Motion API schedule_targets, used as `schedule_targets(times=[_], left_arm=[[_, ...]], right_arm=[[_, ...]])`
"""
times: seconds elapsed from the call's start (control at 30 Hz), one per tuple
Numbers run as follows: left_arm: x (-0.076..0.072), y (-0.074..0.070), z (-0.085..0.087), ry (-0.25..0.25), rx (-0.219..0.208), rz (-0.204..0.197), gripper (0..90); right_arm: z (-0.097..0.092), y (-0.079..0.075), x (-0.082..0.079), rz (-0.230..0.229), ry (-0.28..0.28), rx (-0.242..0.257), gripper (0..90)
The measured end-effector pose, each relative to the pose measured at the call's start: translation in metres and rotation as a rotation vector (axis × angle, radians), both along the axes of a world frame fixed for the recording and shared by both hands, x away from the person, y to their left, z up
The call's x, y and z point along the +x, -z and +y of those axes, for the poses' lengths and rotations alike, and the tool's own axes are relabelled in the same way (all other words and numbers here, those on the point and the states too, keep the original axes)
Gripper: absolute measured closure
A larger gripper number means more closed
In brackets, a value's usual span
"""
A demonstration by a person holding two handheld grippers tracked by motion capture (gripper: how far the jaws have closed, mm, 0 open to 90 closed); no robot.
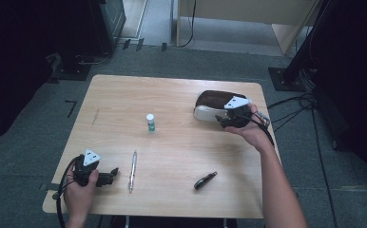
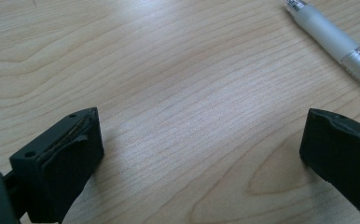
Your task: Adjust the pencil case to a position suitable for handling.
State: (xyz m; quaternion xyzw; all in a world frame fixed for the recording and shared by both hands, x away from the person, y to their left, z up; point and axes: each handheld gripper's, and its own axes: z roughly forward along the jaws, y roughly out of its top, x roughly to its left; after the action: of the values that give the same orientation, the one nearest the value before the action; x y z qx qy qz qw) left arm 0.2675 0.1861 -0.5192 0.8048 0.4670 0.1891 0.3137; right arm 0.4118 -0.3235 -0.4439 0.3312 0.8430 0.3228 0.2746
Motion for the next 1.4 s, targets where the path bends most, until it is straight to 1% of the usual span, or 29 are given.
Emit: schedule_targets(times=[0.03,0.07,0.1,0.17,0.23,0.27,0.33,0.37,0.4,0.47,0.53,0.57,0.6,0.63,0.67,0.7,0.83,0.87,0.9,0.93,0.97,1.0,1.1,1.2,1.23,1.27,1.3,1.33,1.4], left_arm=[[0.000,0.000,0.000,0.000,0.000,0.000,0.0],[0.000,0.000,0.000,0.000,0.000,0.000,0.0],[0.000,0.000,0.000,0.000,0.000,0.000,0.0],[0.000,0.000,0.000,-0.001,0.000,0.000,0.0],[0.000,0.000,0.000,0.000,0.000,0.000,0.0],[0.000,0.000,0.000,0.000,0.000,0.000,0.0],[0.000,0.000,0.000,0.000,0.000,0.000,0.0],[0.000,0.000,0.000,0.000,0.000,0.000,0.0],[0.000,0.000,0.000,0.000,0.000,0.000,0.0],[0.000,0.000,0.000,0.000,0.000,0.000,0.0],[0.000,0.000,0.000,0.000,0.000,0.000,0.0],[0.000,0.000,0.000,0.000,0.000,0.000,0.0],[0.000,0.000,0.000,0.000,0.000,0.000,0.0],[0.000,0.000,0.000,0.000,0.000,0.000,0.0],[0.000,0.000,0.000,0.000,0.000,0.000,0.0],[0.000,0.000,0.000,0.000,0.000,0.000,0.0],[0.000,0.000,0.000,0.000,0.000,0.000,0.0],[0.000,0.000,0.000,0.000,0.000,0.000,0.0],[0.000,0.000,0.000,0.000,0.000,0.000,0.0],[0.000,0.000,0.000,0.000,0.000,0.000,0.0],[0.000,0.000,0.000,0.000,0.000,0.000,0.0],[0.000,0.000,0.000,0.000,-0.001,0.000,0.0],[0.000,0.000,0.000,0.000,-0.001,0.000,0.0],[0.000,0.000,0.000,0.000,0.000,0.000,0.0],[0.000,0.000,0.000,-0.001,-0.001,0.000,0.0],[0.000,0.000,0.000,0.000,0.000,0.000,0.0],[0.000,0.000,0.000,0.000,0.000,0.000,0.0],[0.000,0.000,0.000,0.000,0.000,0.000,0.0],[0.000,0.000,0.000,-0.001,0.000,0.000,0.0]], right_arm=[[0.001,0.001,0.001,-0.002,-0.008,-0.027,34.8],[0.001,0.001,0.001,-0.002,-0.008,-0.027,34.8],[0.002,0.001,0.002,0.000,-0.007,-0.049,35.1],[0.004,-0.001,0.005,0.003,-0.015,-0.066,38.7],[0.005,-0.001,0.006,0.008,-0.020,-0.068,39.8],[0.005,0.000,0.006,0.011,-0.023,-0.065,41.9],[0.005,0.005,0.008,0.023,-0.022,-0.070,44.8],[0.005,0.005,0.008,0.023,-0.022,-0.070,44.8],[0.004,0.006,0.010,0.019,-0.018,-0.075,50.1],[0.004,0.006,0.011,0.014,-0.016,-0.079,51.7],[0.002,0.006,0.011,0.013,-0.030,-0.080,60.0],[0.002,0.006,0.010,0.011,-0.054,-0.079,68.4],[0.002,0.005,0.010,0.016,-0.066,-0.082,72.7],[0.002,0.005,0.010,0.016,-0.066,-0.082,72.7],[0.002,0.005,0.009,0.016,-0.074,-0.087,76.7],[0.001,0.004,0.009,0.026,-0.081,-0.085,82.0],[0.000,0.003,0.008,0.024,-0.077,-0.090,84.2],[0.002,-0.001,0.006,0.023,-0.087,-0.080,84.7],[0.002,-0.001,0.006,0.023,-0.087,-0.080,84.7],[0.005,-0.004,0.003,0.020,-0.111,-0.073,84.9],[0.005,-0.004,0.003,0.020,-0.111,-0.073,84.9],[0.008,-0.006,0.001,0.021,-0.109,-0.072,84.8],[0.019,-0.009,-0.004,0.023,-0.129,-0.069,84.9],[0.030,-0.010,-0.007,0.019,-0.142,-0.080,84.9],[0.038,-0.012,-0.009,0.017,-0.143,-0.073,84.9],[0.042,-0.013,-0.010,0.018,-0.145,-0.064,84.9],[0.042,-0.013,-0.010,0.018,-0.145,-0.064,84.9],[0.047,-0.014,-0.012,0.015,-0.148,-0.057,84.9],[0.057,-0.015,-0.015,0.016,-0.152,-0.061,85.0]])
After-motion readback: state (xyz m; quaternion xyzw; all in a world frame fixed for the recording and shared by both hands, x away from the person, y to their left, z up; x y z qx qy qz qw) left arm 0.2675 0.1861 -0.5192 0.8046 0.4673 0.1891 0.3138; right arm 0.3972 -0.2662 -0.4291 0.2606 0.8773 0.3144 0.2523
